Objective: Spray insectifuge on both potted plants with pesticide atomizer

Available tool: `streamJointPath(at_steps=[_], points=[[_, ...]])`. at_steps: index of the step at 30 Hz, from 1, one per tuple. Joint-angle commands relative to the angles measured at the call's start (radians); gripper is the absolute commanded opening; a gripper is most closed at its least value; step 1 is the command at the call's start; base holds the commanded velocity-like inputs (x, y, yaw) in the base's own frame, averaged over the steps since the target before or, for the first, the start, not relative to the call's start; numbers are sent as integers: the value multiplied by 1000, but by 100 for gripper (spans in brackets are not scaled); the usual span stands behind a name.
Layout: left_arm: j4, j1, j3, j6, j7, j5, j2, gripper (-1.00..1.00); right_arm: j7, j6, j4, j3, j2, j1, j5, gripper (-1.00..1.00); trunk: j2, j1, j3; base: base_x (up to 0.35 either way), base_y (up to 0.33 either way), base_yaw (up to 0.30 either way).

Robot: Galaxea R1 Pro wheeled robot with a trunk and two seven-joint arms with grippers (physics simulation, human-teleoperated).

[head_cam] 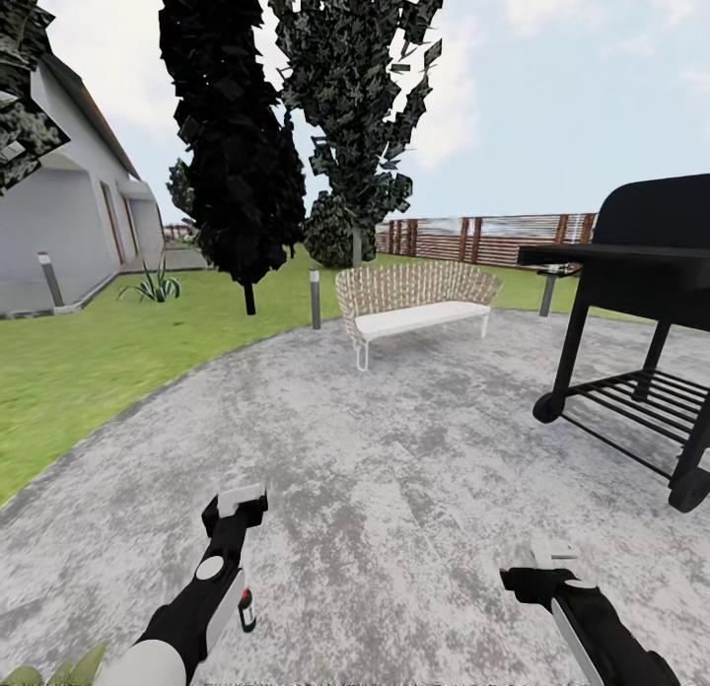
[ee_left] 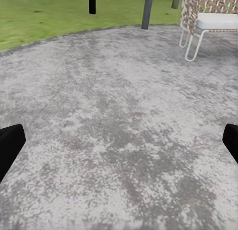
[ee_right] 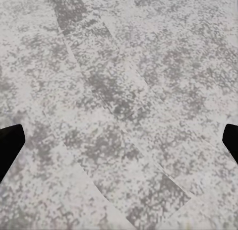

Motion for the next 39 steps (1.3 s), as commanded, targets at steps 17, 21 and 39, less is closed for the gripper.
streamJointPath(at_steps=[17,21,39], points=[[-1,-1,1,-5,0,7,3,100,1,5,-1,-1,0,0,-6,100,-78,42,-52,0,0,11],[-1,-1,1,-5,1,7,4,100,1,5,-1,-1,0,0,-6,100,-85,46,-58,0,0,61],[-3,-1,1,-5,1,7,4,100,1,5,-3,-1,0,0,-6,100,-85,46,-59,96,-18,3]])
